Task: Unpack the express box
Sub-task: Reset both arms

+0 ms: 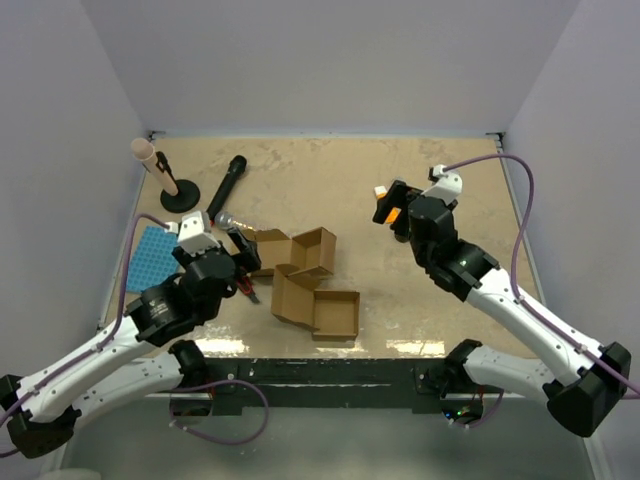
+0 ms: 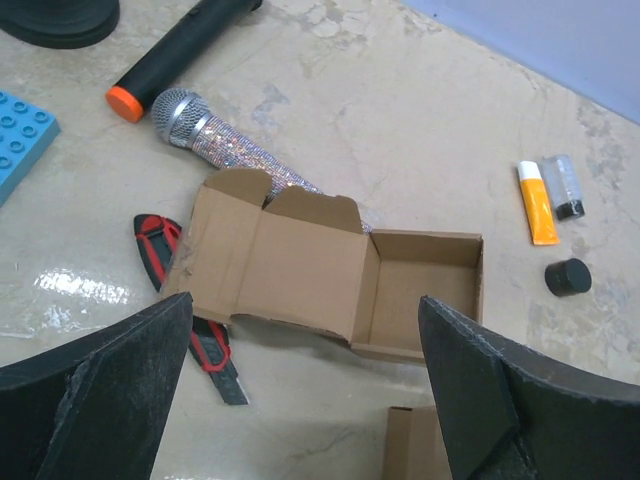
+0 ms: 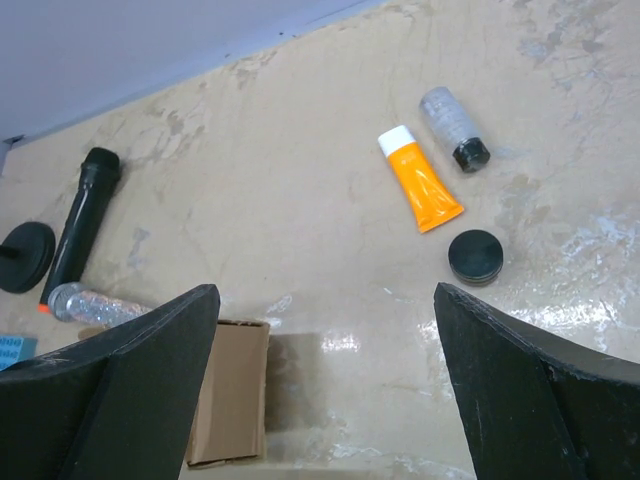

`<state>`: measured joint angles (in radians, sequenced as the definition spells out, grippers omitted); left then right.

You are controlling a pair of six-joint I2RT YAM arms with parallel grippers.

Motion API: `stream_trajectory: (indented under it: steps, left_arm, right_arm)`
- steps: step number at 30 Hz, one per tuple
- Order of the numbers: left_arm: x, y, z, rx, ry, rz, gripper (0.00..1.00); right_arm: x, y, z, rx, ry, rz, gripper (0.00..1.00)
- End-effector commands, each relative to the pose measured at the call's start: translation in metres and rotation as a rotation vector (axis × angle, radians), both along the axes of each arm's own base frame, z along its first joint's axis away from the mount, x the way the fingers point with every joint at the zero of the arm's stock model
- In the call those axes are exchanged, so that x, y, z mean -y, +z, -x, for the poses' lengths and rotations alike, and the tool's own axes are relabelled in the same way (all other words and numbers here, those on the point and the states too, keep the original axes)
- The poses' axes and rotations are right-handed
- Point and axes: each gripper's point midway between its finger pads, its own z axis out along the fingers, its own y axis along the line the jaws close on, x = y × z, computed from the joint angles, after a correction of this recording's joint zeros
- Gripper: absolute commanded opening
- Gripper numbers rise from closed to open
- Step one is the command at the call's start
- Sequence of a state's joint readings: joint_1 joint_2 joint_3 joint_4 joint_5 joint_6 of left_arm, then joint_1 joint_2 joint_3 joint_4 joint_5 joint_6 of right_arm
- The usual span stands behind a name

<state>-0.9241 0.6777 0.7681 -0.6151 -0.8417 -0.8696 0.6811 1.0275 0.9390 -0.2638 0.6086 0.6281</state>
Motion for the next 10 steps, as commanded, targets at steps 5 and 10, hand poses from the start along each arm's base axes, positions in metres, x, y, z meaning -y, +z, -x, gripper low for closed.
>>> stream_trajectory:
  steps: [5,10]
  left_arm:
    - [0.011,0.003,-0.009,-0.044,0.037,0.069,1.0]
    - [0.021,-0.006,-0.012,-0.123,0.043,0.029,1.0]
  right_arm:
    - [-0.008,0.011,-0.001,0.051,0.068,0.012,0.94]
    - [-0.015,0.008,0.001,0.049,0.121,0.025,0.94]
